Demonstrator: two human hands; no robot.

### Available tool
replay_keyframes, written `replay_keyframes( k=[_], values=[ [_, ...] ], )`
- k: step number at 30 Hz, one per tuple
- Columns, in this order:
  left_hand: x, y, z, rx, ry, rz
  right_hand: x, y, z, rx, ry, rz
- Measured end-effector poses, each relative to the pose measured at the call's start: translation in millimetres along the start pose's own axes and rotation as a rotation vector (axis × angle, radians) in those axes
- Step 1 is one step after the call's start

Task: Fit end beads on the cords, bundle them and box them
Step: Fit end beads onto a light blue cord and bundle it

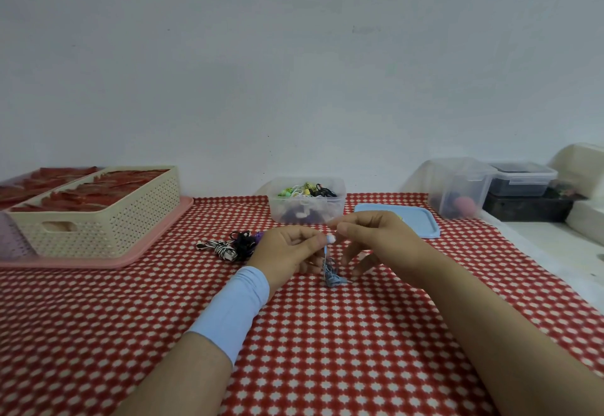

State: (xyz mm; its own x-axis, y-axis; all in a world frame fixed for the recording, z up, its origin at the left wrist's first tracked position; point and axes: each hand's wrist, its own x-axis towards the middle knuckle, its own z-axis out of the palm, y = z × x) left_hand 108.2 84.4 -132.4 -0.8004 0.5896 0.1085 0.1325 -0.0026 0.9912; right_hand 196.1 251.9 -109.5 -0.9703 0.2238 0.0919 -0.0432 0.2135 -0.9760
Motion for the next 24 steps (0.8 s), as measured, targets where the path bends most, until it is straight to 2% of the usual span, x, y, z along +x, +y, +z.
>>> replay_keyframes(
  k=[4,11,15,24],
  values=[
    [0.8,-0.4,-1.0,-0.055,-0.032,-0.05,-1.4,-0.4,0.1,-0.042,-0.045,-0.021],
    [2.4,-3.6,-2.3,-0.075,-0.072,-0.084,-0.7,-0.8,2.9,-0.097,0.008,-0.068],
    [3.2,-3.5,-4.4,-0.122,-0.12,-0.09,-1.9,-1.2,-0.1,0.058,-0.072,0.027],
    [2.8,-6.1,-6.7,-0.111,-0.213,-0.111,-0.8,2.5,1.2,0.066,-0.185,0.139]
  ],
)
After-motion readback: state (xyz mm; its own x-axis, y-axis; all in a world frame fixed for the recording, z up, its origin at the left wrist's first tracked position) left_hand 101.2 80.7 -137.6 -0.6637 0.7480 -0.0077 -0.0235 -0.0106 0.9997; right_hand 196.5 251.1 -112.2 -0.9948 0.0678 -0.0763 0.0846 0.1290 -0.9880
